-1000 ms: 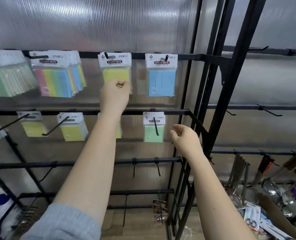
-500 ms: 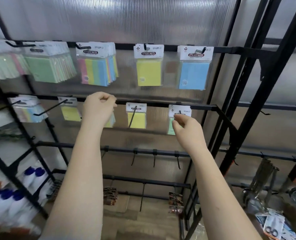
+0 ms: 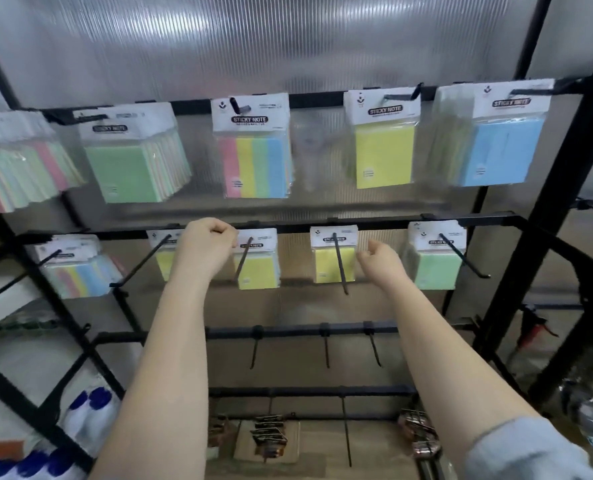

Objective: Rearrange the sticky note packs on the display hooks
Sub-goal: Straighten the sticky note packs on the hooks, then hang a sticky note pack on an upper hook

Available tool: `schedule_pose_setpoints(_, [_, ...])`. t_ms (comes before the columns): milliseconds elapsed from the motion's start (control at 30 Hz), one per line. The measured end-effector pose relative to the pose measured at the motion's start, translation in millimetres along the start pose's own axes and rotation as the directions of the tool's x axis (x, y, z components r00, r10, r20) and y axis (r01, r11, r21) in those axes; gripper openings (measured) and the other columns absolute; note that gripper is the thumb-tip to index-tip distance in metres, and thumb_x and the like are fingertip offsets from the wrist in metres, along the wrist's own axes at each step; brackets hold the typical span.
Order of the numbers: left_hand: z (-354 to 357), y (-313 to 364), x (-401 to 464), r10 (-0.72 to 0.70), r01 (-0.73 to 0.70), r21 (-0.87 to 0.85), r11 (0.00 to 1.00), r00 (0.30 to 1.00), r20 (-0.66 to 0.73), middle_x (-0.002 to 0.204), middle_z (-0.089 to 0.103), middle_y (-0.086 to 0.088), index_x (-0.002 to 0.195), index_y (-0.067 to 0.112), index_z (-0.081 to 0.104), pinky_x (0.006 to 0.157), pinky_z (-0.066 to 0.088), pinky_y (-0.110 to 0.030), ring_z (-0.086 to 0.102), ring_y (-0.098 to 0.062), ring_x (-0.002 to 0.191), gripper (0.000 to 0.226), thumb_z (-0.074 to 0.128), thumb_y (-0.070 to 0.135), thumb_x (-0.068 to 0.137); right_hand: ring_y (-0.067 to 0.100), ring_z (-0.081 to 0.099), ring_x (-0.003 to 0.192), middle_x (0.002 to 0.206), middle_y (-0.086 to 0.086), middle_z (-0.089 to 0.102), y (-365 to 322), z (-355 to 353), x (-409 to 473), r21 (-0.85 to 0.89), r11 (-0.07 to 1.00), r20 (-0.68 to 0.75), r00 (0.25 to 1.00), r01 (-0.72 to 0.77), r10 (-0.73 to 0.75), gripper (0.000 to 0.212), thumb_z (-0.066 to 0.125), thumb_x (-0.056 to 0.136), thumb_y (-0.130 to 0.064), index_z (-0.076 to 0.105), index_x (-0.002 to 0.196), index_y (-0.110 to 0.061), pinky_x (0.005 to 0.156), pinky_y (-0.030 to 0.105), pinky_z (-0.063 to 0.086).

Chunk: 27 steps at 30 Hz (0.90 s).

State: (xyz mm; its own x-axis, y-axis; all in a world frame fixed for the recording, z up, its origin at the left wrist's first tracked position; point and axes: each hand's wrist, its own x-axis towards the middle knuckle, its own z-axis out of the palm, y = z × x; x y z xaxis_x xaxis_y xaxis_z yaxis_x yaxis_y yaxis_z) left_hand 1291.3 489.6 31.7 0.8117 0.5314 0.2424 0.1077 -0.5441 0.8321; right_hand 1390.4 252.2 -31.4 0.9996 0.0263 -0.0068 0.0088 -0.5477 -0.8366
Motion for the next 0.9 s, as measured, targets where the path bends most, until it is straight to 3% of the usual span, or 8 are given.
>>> schedule_pose_setpoints(100, [-2, -12, 19, -0.006, 0.005, 0.015, 1.0, 0.998, 0.058, 0.074, 0.068, 0.008, 0.075, 0.019, 0.067, 0.076, 0.05, -0.032, 0.064, -0.02, 0.082, 0.019, 0.051, 0.017, 0.086, 0.018, 0.052, 0.067, 0.092, 0.009, 0.06, -10, 15, 17, 0.019, 0.999, -0.045, 0.998, -0.048, 0.049, 0.031, 0.041, 0.098, -0.016, 0.051, 0.123, -0.002, 0.052, 0.021, 0.035])
schedule_pose_setpoints(167, [-3, -18, 27, -0.011, 0.01, 0.013, 1.0, 0.996, 0.09, 0.075, 0.069, 0.004, 0.071, 0.019, 0.066, 0.082, 0.05, -0.036, 0.064, -0.024, 0.083, 0.022, 0.05, 0.014, 0.085, 0.019, 0.047, 0.061, 0.074, 0.005, 0.054, -11, 24, 25, 0.049, 0.996, -0.085, 0.994, -0.069, 0.073, 0.022, 0.04, 0.096, -0.013, 0.057, 0.105, -0.004, 0.049, 0.023, 0.033])
schedule_pose_setpoints(300, [-3, -28, 40, -0.022, 0.02, 0.017, 1.0, 0.991, 0.129, 0.078, 0.07, 0.0, 0.072, 0.019, 0.066, 0.085, 0.05, -0.037, 0.064, -0.026, 0.085, 0.022, 0.051, 0.014, 0.086, 0.02, 0.051, 0.054, 0.082, 0.013, 0.063, -10, 35, 31, 0.071, 0.994, -0.167, 0.982, -0.08, 0.091, 0.029, 0.042, 0.096, -0.015, 0.06, 0.116, -0.003, 0.049, 0.026, 0.038])
schedule_pose_setpoints(467, [1, -38, 49, -0.032, 0.031, 0.012, 0.999, 0.99, 0.137, 0.075, 0.068, 0.005, 0.078, 0.016, 0.069, 0.081, 0.05, -0.032, 0.064, -0.022, 0.084, 0.02, 0.051, 0.014, 0.086, 0.03, 0.053, 0.068, 0.068, 0.016, 0.054, -6, 37, 31, 0.107, 0.988, -0.248, 0.959, -0.111, 0.135, 0.018, 0.05, 0.091, -0.013, 0.06, 0.081, -0.002, 0.054, 0.03, 0.039])
schedule_pose_setpoints(567, [5, -41, 49, -0.031, 0.032, -0.007, 0.999, 0.991, 0.129, 0.07, 0.067, 0.007, 0.078, 0.016, 0.068, 0.067, 0.043, -0.026, 0.063, -0.018, 0.079, 0.018, 0.052, 0.015, 0.087, 0.033, 0.064, 0.086, 0.091, 0.022, 0.068, -5, 33, 29, 0.142, 0.983, -0.281, 0.947, -0.12, 0.156, 0.029, 0.06, 0.091, -0.021, 0.065, 0.099, 0.006, 0.068, 0.033, 0.047])
schedule_pose_setpoints(667, [5, -43, 48, -0.038, 0.042, -0.029, 0.999, 0.991, 0.13, 0.068, 0.066, 0.007, 0.072, 0.019, 0.064, 0.057, 0.038, -0.023, 0.061, -0.017, 0.074, 0.02, 0.053, 0.013, 0.088, 0.026, 0.062, 0.079, 0.097, 0.019, 0.068, -3, 33, 29, 0.149, 0.98, -0.264, 0.95, -0.128, 0.164, 0.04, 0.065, 0.088, -0.03, 0.06, 0.107, 0.005, 0.068, 0.035, 0.046])
schedule_pose_setpoints(833, [4, -42, 47, -0.058, 0.063, -0.049, 0.997, 0.992, 0.11, 0.073, 0.067, 0.003, 0.07, 0.021, 0.063, 0.076, 0.046, -0.029, 0.062, -0.021, 0.08, 0.023, 0.052, 0.012, 0.088, 0.019, 0.057, 0.077, 0.094, 0.005, 0.068, -2, 37, 27, 0.178, 0.978, -0.189, 0.972, -0.108, 0.142, 0.028, 0.059, 0.093, -0.03, 0.064, 0.109, -0.008, 0.063, 0.029, 0.045])
schedule_pose_setpoints(900, [5, -43, 45, -0.062, 0.068, -0.053, 0.996, 0.992, 0.11, 0.075, 0.067, 0.003, 0.07, 0.02, 0.063, 0.07, 0.045, -0.027, 0.061, -0.02, 0.079, 0.024, 0.051, 0.012, 0.089, 0.016, 0.057, 0.07, 0.083, 0.0, 0.066, -2, 37, 24, 0.175, 0.98, -0.173, 0.977, -0.092, 0.123, 0.024, 0.056, 0.095, -0.029, 0.068, 0.104, -0.011, 0.058, 0.026, 0.045])
